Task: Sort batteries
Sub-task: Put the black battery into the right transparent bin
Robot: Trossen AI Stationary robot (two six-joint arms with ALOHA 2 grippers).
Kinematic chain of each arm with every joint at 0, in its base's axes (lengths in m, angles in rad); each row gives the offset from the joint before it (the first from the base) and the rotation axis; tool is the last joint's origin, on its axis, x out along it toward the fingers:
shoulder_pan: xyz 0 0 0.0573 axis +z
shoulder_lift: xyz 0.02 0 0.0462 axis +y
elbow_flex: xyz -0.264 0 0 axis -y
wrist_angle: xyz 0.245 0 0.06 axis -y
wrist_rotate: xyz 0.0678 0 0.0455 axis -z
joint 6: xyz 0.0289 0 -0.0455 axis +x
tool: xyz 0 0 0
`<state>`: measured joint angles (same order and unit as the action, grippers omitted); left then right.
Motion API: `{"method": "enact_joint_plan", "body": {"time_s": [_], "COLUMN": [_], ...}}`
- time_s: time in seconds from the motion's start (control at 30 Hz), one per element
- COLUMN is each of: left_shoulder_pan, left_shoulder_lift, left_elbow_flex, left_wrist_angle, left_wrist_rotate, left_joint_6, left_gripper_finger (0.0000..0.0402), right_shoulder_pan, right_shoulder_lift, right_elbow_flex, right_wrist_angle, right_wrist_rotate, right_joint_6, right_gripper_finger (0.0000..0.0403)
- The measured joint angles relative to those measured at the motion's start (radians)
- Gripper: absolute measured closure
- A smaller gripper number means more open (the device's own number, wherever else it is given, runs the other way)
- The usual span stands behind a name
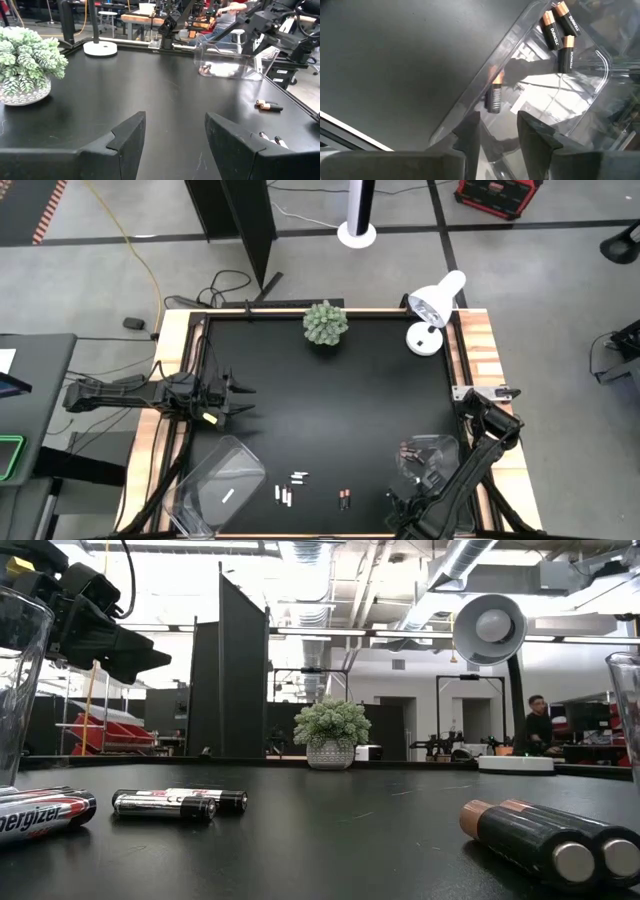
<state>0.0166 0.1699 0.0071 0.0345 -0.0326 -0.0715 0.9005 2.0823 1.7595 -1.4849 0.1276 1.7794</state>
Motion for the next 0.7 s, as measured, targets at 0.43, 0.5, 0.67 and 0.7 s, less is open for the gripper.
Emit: {"method": "enact_joint_plan", "body": {"time_s": [0.43, 0.5, 0.67, 0.7], "left_shoulder_pan": [0.000, 0.000, 0.000, 0.000], "left_shoulder_lift": [0.000, 0.000, 0.000, 0.000], "left_elbow_flex": [0.000, 0.000, 0.000, 0.000], "left_wrist_angle": [0.000, 0.001, 0.001, 0.001], "left_wrist_rotate": [-0.001, -0.002, -0.002, -0.002], "left_joint_6": [-0.002, -0.002, -0.012, -0.013], "left_gripper_finger": [0.0201, 0.0201, 0.0201, 0.0201], "right_shoulder_pan": [-0.021, -0.037, -0.101, -0.118], "right_shoulder_lift": [-0.023, -0.026, -0.026, -0.026], "right_elbow_flex": [0.087, 0.097, 0.128, 0.128], "right_wrist_angle": [-0.086, -0.082, 0.003, 0.036], "right_wrist_rotate": [0.020, 0.055, 0.153, 0.175], "right_joint_6": [-0.046, -0.078, -0.255, -0.307], "right_gripper_finger": [0.0245, 0.0245, 0.0245, 0.0245]}}
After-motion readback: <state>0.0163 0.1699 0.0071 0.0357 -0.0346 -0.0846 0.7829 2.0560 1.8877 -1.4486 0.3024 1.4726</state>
